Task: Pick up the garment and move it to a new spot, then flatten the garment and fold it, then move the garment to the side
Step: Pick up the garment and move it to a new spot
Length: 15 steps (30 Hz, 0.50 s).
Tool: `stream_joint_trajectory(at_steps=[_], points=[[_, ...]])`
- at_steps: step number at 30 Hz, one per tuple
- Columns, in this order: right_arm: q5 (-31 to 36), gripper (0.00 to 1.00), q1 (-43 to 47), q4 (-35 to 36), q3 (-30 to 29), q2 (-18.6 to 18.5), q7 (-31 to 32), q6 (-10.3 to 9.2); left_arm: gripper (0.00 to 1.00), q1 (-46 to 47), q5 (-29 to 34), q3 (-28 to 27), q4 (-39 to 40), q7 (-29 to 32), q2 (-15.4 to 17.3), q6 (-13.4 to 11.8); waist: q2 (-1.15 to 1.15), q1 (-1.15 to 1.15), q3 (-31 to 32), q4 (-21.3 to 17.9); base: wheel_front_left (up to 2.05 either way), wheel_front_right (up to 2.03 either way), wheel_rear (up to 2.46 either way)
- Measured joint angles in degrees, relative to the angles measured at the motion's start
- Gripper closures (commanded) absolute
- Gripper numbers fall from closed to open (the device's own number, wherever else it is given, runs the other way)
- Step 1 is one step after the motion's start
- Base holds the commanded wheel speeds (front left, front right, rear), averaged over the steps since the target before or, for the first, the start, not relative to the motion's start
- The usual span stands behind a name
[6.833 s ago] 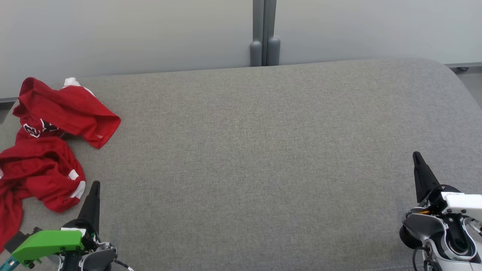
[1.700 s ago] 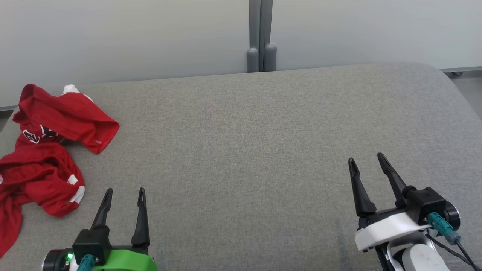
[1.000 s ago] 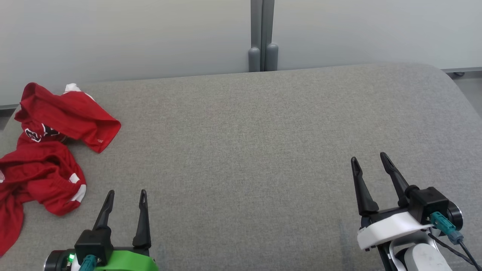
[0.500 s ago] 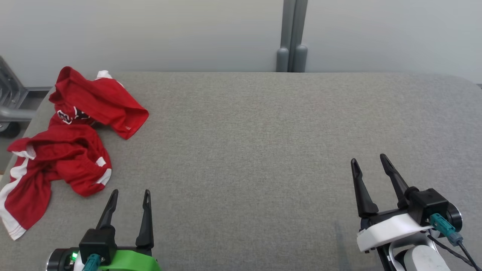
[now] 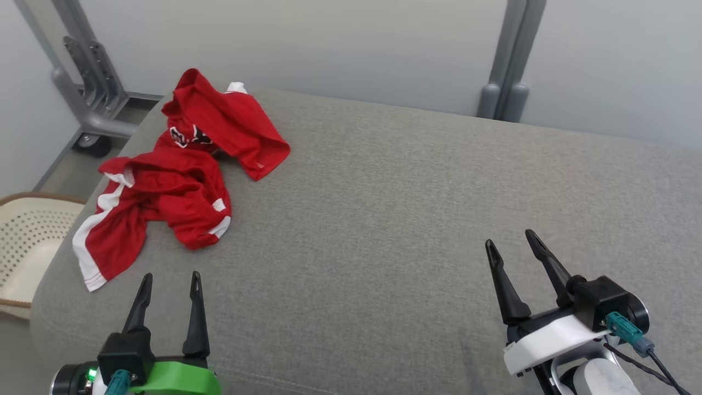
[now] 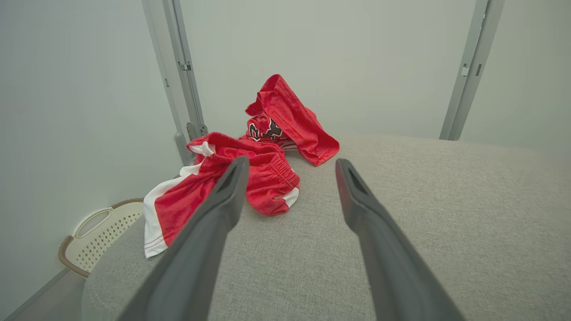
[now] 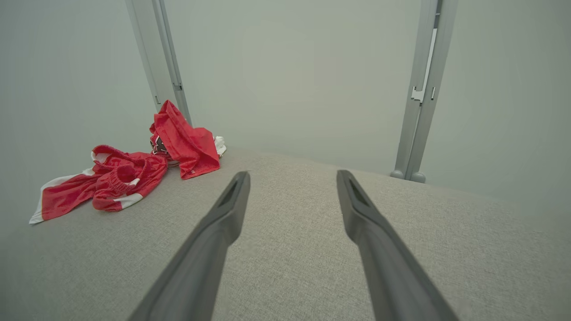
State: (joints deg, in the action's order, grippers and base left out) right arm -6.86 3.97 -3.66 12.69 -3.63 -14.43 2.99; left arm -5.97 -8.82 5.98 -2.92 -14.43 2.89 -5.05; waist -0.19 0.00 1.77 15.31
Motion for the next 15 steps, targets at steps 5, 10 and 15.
stream_joint_trajectory(at_steps=[5, 10, 15], points=[[-0.16, 0.0, 0.12, -0.15, -1.25, 0.09, 0.0, -0.16, 0.0, 0.01, 0.01, 2.04, -0.47, 0.0, -0.01, 0.26, 0.0, 0.0, 0.68, 4.54, 0.0, 0.0, 0.0], [-0.16, 0.0, 0.14, -0.25, -0.3, 0.25, 0.0, -0.48, 0.0, -0.05, -0.02, 1.0, -0.47, 0.0, -0.02, 0.47, 0.0, 0.0, 1.2, 7.99, 0.0, 0.0, 0.0], [-0.16, 0.0, 0.13, -0.48, 0.22, 0.35, 0.0, -0.41, 0.0, -0.21, -0.08, -0.36, -0.27, 0.0, -0.01, 0.43, 0.0, 0.0, 1.58, 8.99, 0.0, 0.0, 0.0]])
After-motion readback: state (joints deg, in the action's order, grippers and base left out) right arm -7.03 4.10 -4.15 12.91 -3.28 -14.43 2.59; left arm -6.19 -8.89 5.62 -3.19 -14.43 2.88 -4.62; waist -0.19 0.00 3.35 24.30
